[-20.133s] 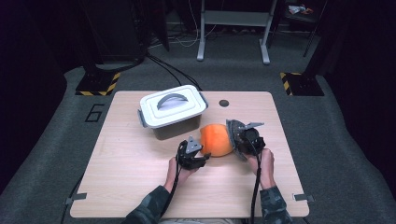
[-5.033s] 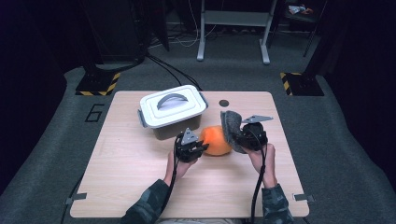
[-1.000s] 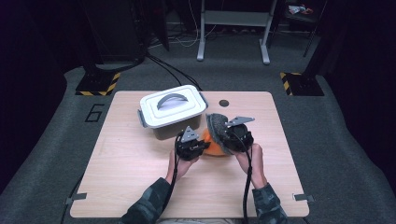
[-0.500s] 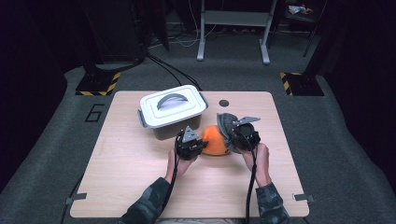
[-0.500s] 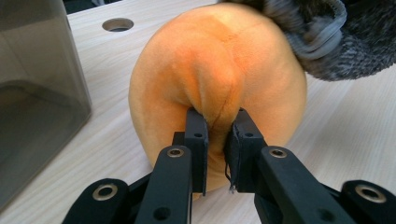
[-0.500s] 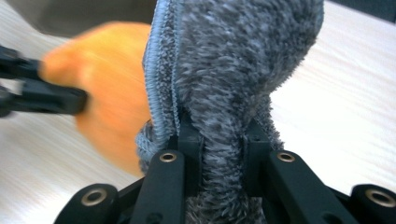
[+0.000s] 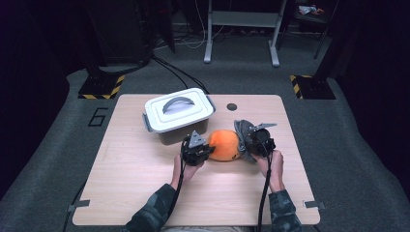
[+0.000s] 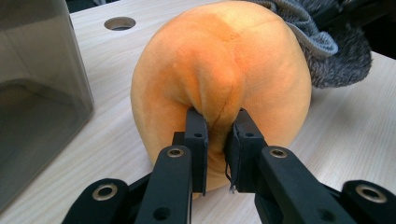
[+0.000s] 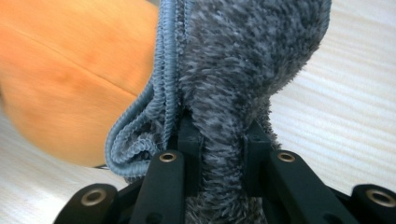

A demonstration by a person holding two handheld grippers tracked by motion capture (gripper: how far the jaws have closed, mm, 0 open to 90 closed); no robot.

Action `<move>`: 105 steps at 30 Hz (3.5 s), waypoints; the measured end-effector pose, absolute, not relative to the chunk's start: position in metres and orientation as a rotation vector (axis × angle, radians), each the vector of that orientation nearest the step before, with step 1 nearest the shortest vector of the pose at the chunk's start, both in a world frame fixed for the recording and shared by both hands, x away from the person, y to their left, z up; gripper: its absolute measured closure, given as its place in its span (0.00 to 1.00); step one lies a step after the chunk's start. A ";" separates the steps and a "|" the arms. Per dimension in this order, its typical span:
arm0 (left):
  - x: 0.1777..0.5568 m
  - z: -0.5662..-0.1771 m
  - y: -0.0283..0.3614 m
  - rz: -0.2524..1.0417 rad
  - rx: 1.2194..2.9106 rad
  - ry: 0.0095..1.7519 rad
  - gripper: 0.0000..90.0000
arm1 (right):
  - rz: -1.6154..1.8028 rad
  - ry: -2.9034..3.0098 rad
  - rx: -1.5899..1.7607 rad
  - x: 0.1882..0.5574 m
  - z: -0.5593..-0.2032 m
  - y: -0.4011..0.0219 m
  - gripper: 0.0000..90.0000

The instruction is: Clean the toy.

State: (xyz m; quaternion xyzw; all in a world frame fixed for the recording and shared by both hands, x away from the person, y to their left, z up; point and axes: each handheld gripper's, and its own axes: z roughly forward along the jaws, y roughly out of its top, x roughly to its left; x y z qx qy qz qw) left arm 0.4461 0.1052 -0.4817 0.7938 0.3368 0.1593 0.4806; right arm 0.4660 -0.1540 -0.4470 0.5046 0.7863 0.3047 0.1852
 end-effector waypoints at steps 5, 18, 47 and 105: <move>0.447 -0.482 0.105 0.394 1.926 0.824 0.88 | 0.852 2.220 1.474 0.472 -0.460 -0.161 0.83; 0.448 -0.482 0.108 0.392 1.927 0.830 0.88 | 0.828 2.214 1.518 0.473 -0.472 -0.174 0.83; 0.448 -0.480 0.102 0.391 1.944 0.823 0.88 | 0.909 2.338 1.112 0.454 -0.417 -0.101 0.74; 0.445 -0.476 0.107 0.421 1.954 0.803 0.62 | 0.954 2.254 1.216 0.456 -0.420 -0.125 0.81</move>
